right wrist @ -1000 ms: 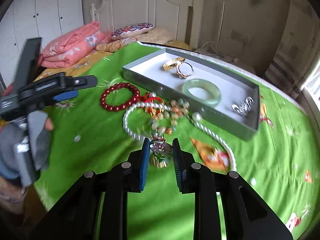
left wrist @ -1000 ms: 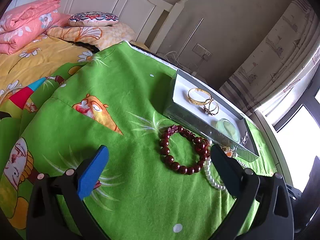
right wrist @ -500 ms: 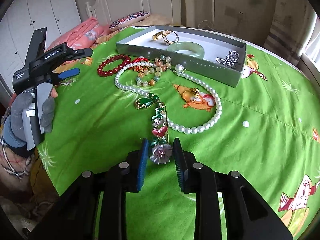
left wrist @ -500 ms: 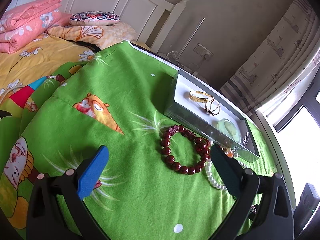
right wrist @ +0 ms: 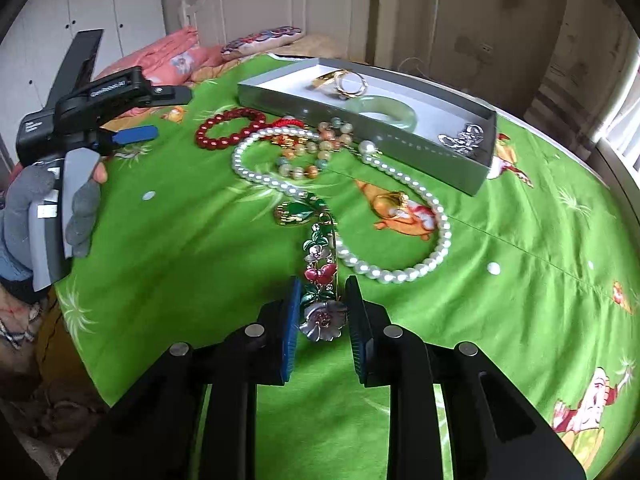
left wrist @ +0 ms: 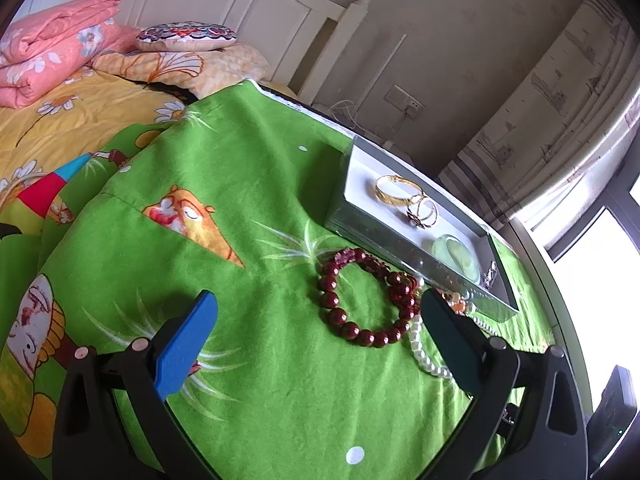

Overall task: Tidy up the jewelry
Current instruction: 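Lift the pendant chain with the right gripper while the left gripper reaches toward the red bead bracelet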

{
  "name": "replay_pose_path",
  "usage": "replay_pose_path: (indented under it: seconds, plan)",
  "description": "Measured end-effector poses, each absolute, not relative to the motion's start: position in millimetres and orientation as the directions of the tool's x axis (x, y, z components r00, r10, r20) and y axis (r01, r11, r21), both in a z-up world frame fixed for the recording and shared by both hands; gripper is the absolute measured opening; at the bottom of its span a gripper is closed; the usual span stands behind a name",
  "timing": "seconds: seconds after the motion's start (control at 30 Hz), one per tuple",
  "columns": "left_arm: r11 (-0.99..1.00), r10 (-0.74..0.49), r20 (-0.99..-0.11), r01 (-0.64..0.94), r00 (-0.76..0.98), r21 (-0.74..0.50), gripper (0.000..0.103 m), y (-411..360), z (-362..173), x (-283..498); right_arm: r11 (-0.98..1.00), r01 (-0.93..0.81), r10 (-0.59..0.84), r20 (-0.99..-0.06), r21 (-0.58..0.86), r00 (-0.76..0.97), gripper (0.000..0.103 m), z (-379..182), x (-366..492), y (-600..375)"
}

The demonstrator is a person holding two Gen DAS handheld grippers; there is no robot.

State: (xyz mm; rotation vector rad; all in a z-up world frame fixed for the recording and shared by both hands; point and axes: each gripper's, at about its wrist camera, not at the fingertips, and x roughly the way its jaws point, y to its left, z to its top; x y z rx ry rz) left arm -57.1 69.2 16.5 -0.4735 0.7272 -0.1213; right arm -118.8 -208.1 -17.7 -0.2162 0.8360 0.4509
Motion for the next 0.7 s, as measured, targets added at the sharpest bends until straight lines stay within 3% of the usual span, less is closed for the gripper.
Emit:
replay_pose_path:
  seconds: [0.23,0.43,0.57,0.7]
  plan:
    - [0.926,-0.318,-0.666,0.070,0.674,-0.372,0.097,39.6,14.5,-50.9,0.898,-0.430,0.357,-0.726,0.093,0.588,0.023,-14.7,-116.0,-227.2]
    - [0.945,-0.308,-0.703,0.118,0.641,-0.306,0.069,22.5,12.9,-49.0,0.892,-0.442,0.365,-0.718,0.088,0.593,0.023,-14.2,-119.9,-224.6]
    - [0.951,-0.308,-0.712,0.206,0.631,-0.229,0.067,3.0,15.8,-52.4,0.890,-0.443,0.379,-0.710,0.104,0.593,0.023,-13.7,-121.1,-227.6]
    - [0.945,-0.236,-0.758,0.325,0.608,-0.034,0.067,-27.2,15.6,-46.1,0.888,-0.446,0.389,-0.706,0.115,0.592,0.023,-13.6,-121.0,-228.0]
